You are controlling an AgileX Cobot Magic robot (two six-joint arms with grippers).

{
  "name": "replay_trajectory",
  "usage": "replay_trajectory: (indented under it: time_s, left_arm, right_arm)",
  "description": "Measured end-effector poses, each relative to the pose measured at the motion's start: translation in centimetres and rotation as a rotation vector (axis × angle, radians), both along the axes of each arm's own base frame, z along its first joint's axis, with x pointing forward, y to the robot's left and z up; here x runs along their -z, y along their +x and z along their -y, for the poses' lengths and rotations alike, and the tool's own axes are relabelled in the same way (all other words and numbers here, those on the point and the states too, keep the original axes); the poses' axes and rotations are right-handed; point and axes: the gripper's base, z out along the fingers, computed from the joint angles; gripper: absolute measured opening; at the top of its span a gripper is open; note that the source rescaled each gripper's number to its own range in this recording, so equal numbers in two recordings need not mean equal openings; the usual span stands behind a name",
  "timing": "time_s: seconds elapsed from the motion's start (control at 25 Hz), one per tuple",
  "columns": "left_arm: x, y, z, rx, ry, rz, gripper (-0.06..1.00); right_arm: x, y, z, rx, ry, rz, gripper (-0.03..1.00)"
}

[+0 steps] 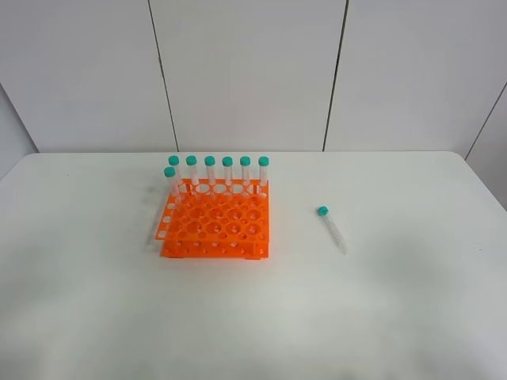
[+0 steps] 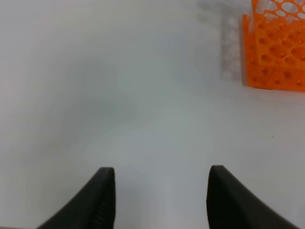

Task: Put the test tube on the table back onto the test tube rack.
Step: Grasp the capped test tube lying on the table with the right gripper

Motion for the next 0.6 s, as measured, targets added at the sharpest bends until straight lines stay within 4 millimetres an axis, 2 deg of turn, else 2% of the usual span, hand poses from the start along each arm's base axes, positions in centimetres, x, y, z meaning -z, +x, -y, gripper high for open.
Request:
replay_trajectory:
  time_s: [0.12, 0.24, 0.44, 0.6]
  left_arm:
    - [0.0, 0.0, 0.0, 0.000, 0.000, 0.000, 0.81]
    - [0.0, 0.0, 0.0, 0.000, 0.000, 0.000, 0.81]
    - [0.0, 0.0, 0.0, 0.000, 0.000, 0.000, 0.81]
    - [0.0, 0.0, 0.0, 0.000, 0.000, 0.000, 0.81]
  right_arm:
    - [-1.0, 1.0, 0.1, -0.003, -0.003, -0.044, 1.00]
    - [-2.5, 2.9, 0.1, -0.018, -0.006, -0.086, 1.00]
    - [-5.3, 7.6, 0.3, -0.050, -0.016, -0.167, 1.00]
    - [-6.2, 12.4, 0.4, -0.107, -0.023, -0.278, 1.00]
